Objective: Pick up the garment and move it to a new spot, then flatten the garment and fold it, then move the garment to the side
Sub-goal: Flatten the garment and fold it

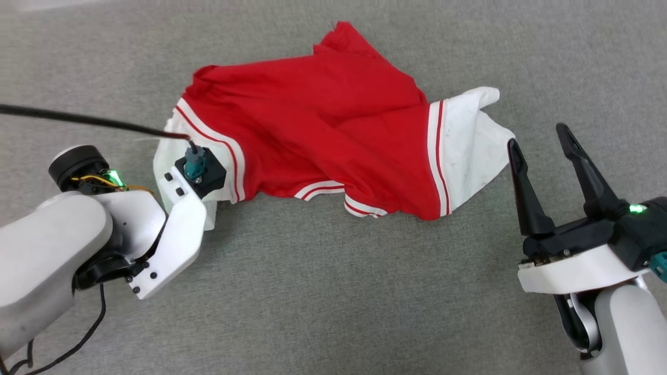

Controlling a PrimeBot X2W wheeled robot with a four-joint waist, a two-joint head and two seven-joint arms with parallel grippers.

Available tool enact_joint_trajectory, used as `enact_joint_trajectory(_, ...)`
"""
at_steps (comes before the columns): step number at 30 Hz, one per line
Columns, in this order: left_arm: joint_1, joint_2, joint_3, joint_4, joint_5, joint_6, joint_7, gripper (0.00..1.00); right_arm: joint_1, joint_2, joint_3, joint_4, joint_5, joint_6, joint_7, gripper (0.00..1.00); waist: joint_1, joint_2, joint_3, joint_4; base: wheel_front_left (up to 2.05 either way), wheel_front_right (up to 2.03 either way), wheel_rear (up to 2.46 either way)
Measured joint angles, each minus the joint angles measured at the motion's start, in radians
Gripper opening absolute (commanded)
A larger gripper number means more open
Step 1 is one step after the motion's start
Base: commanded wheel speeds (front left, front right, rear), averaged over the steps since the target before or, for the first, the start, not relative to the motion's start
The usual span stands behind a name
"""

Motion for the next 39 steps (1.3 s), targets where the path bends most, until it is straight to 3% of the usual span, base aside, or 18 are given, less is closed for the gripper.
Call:
enact_joint_trajectory(5,0.007,0.069,-0.003,-0.019,0.052,0.0,-0.04,0.0,0.033,-0.004,-0.016,0.013,0.0,0.0,0.0,1.0,0.0,0.0,-0.053,0.031,0.0,0.0,0.0)
enact_joint_trajectory(13,0.086,0.202,-0.003,0.022,0.043,0.015,-0.1,0.0,0.058,-0.014,-0.023,0.027,0.008,0.0,0.0,1.0,0.0,0.0,-0.102,0.07,0.0,0.0,0.0)
enact_joint_trajectory(17,0.168,0.196,-0.004,0.083,-0.004,0.037,-0.136,0.0,0.061,-0.022,-0.02,0.044,0.009,0.0,0.0,1.0,0.0,0.0,-0.097,0.065,0.0,0.0,0.0)
enact_joint_trajectory(22,0.218,0.149,0.014,0.159,-0.066,0.066,-0.22,0.0,0.061,-0.028,-0.025,0.06,0.01,0.0,0.0,1.0,0.0,0.0,-0.101,0.066,0.0,0.0,0.0)
enact_joint_trajectory(24,0.227,0.135,0.02,0.181,-0.068,0.068,-0.252,1.0,0.062,-0.031,-0.024,0.065,0.01,0.0,0.0,1.0,0.0,0.0,-0.11,0.071,0.0,0.0,0.0)
enact_joint_trajectory(28,0.22,0.13,0.042,0.167,-0.105,0.06,-0.263,1.0,0.076,-0.036,-0.037,0.067,0.01,0.0,0.0,1.0,0.0,0.0,-0.132,0.088,0.0,0.0,0.0)
enact_joint_trajectory(34,0.152,0.192,0.115,0.096,-0.216,0.052,-0.203,1.0,0.091,-0.035,-0.037,0.064,0.01,0.0,0.0,1.0,-0.0001,0.0,-0.159,0.119,0.0,0.0,0.0)
enact_joint_trajectory(39,0.095,0.191,0.16,0.087,-0.267,0.073,-0.169,1.0,0.088,-0.033,-0.03,0.063,0.01,0.0,0.0,1.0,0.0,0.0,-0.152,0.121,0.0,0.0,0.0)
